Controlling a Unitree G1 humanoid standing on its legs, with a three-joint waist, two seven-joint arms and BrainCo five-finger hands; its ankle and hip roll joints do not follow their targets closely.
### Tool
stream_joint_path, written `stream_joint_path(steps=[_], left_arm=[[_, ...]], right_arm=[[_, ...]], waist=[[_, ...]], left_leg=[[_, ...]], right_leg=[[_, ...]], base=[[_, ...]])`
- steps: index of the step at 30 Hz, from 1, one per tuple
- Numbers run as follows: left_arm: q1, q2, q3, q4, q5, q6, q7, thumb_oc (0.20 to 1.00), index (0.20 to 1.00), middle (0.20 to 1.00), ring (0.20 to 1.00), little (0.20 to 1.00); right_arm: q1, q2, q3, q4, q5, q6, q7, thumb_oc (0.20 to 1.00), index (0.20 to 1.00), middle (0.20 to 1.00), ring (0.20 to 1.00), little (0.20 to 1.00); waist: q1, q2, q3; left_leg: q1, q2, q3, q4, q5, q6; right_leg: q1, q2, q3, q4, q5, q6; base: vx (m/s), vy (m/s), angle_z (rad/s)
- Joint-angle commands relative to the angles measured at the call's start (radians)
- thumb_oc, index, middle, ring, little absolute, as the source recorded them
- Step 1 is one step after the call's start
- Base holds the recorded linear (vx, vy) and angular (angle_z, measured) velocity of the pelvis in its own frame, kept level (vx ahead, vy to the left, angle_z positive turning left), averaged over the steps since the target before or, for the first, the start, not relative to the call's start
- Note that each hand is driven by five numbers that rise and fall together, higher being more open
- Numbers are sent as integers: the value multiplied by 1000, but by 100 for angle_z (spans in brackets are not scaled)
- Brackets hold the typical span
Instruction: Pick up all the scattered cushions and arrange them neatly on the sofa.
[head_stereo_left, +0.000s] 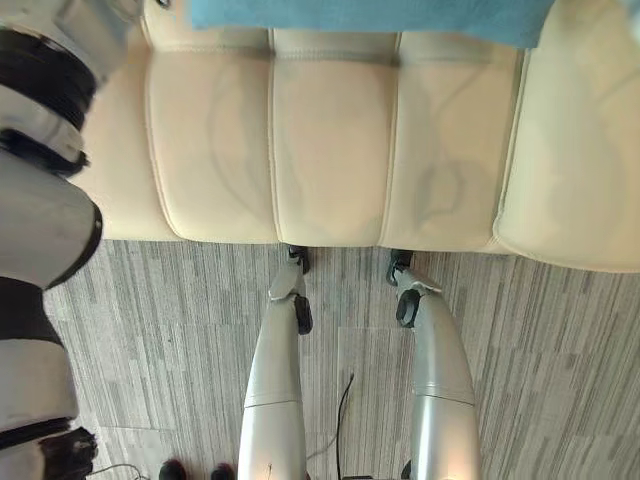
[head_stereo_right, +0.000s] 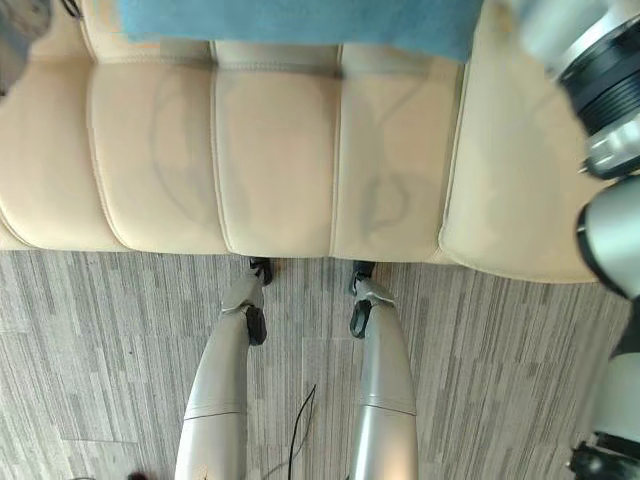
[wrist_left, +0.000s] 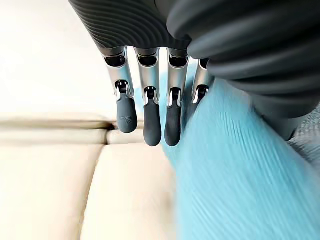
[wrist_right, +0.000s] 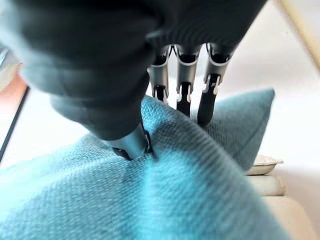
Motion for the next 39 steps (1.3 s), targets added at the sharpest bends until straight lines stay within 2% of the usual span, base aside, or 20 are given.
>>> stream_joint_path(steps=[1,6,7,8,9,12,17,23,24,25,26,27,29,30,31,32,33,35,38,39], left_arm=[[-92,-55,-60,78,61,41,4,200,200,200,200,200],[-47,-40,-22,126,54,66,-7,200,200,200,200,200],[-40,-47,-18,140,55,72,-19,351,351,351,351,351],[-31,-68,17,169,33,84,-45,1000,1000,1000,1000,1000],[-15,-82,91,182,-35,64,-82,1000,1000,1000,1000,1000],[7,-85,157,181,-130,31,-106,1000,1000,1000,1000,1000],[98,-111,387,169,-496,-55,-189,1000,1000,1000,1000,1000],[278,-79,570,99,-661,-94,-269,1000,1000,1000,1000,1000],[328,-72,599,76,-661,-96,-284,1000,1000,1000,1000,1000],[388,-64,628,38,-660,-102,-296,1000,1000,1000,1000,1000],[462,-64,663,9,-668,-106,-318,1000,1000,1000,1000,1000],[518,-59,687,-10,-656,-108,-334,1000,1000,1000,1000,1000],[682,-57,750,-75,-619,-99,-359,1000,1000,1000,1000,1000],[882,-61,821,-150,-559,-94,-391,1000,1000,1000,1000,1000],[993,-78,856,-196,-529,-85,-399,1000,1000,1000,1000,1000],[1197,-131,927,-257,-482,-79,-427,1000,1000,1000,1000,1000],[1448,-237,990,-302,-444,-70,-476,1000,1000,1000,1000,1000],[1611,-324,1024,-272,-418,-57,-527,1000,1000,1000,1000,1000],[1689,-377,1052,-212,-427,-52,-550,1000,1000,1000,1000,1000],[1739,-414,1076,-143,-430,-46,-570,1000,1000,1000,1000,1000]], right_arm=[[-128,8,47,105,7,-6,-45,200,200,200,200,200],[-85,-32,88,223,18,9,-31,200,200,200,200,200],[-60,-27,84,253,15,12,-24,200,200,200,200,200],[-10,-9,71,305,2,23,1,1000,1000,1000,1000,1000],[75,5,38,375,3,36,73,1000,1000,1000,1000,1000],[114,3,1,385,38,35,113,1000,1000,1000,1000,1000],[239,6,-179,372,257,46,213,1000,1000,1000,1000,1000],[444,55,-445,248,477,2,236,1000,1000,1000,1000,1000],[500,69,-499,220,509,-10,246,1000,1000,1000,1000,1000],[559,78,-543,187,512,-9,256,1000,1000,1000,1000,1000],[633,89,-583,157,513,-15,276,1000,1000,1000,1000,1000],[698,98,-627,135,524,-25,295,1000,1000,1000,1000,1000],[874,129,-730,74,539,-33,337,1000,1000,1000,1000,1000],[1083,168,-844,24,535,-48,379,1000,1000,1000,1000,1000],[1189,193,-889,-19,522,-46,396,1000,1000,1000,1000,1000],[1377,255,-972,-64,508,-51,438,1000,1000,1000,1000,1000],[1593,356,-1025,-82,483,-47,510,1000,1000,1000,1000,1000],[1726,421,-1065,-35,477,-35,584,1000,1000,1000,1000,1000],[1770,453,-1080,24,464,-34,613,1000,1000,1000,1000,1000],[1807,473,-1084,85,445,-28,633,1000,1000,1000,1000,1000]], waist=[[-10,-28,-114],[-12,-28,-116],[-13,-29,-114],[-14,-30,-111],[-19,-30,-101],[-21,-27,-91],[-17,-19,-66],[-15,-6,-47],[-14,-5,-46],[-16,-8,-39],[-14,-5,-42],[-16,-9,-36],[-18,-12,-39],[-16,-9,-53],[-15,-8,-62],[-9,-6,-92],[-9,-4,-137],[-12,-3,-185],[-10,-5,-221],[-5,-7,-253]], left_leg=[[-18,-8,-17,153,-278,-60],[-19,-10,-8,131,-264,-61],[-13,-10,-8,125,-261,-61],[-3,-14,-9,109,-255,-62],[25,-22,-10,79,-246,-63],[46,-26,-11,65,-240,-65],[131,-36,-12,-3,-222,-73],[284,-33,-13,-85,-206,-76],[321,-33,-12,-101,-206,-76],[346,-35,-3,-118,-176,-68],[403,-35,-9,-135,-203,-75],[433,-44,-2,-155,-169,-68],[533,-50,0,-195,-165,-67],[637,-58,3,-247,-159,-67],[697,-63,2,-278,-154,-65],[793,-66,5,-335,-143,-65],[929,-61,6,-411,-128,-60],[1048,-53,11,-493,-110,-60],[1106,-52,16,-535,-98,-59],[1152,-51,21,-559,-101,-55]], right_leg=[[57,-2,70,-84,-56,137],[47,0,72,-100,-41,135],[52,3,73,-109,-36,134],[60,6,74,-126,-25,133],[89,13,80,-160,-12,130],[111,15,81,-174,-6,130],[187,24,84,-231,8,131],[327,33,82,-304,20,132],[363,35,78,-321,20,132],[391,30,68,-343,50,125],[443,37,67,-353,23,130],[476,34,56,-379,53,124],[575,38,43,-419,56,123],[672,44,30,-464,61,125],[734,46,23,-496,66,125],[834,52,8,-547,69,129],[965,57,-8,-598,70,135],[1070,64,-15,-646,69,138],[1122,73,-18,-678,74,140],[1161,81,-17,-701,71,140]], base=[[21,32,-2],[3,35,-3],[-23,35,-5],[-36,32,-12],[-29,19,-10],[-19,4,-7],[-20,-22,-2],[-16,-11,-4],[-72,29,-1],[0,0,0],[-61,19,0],[0,0,0],[52,26,7],[156,27,3],[248,70,-8],[321,86,-2],[324,92,-4],[200,72,-2],[63,42,2],[73,29,-3]])
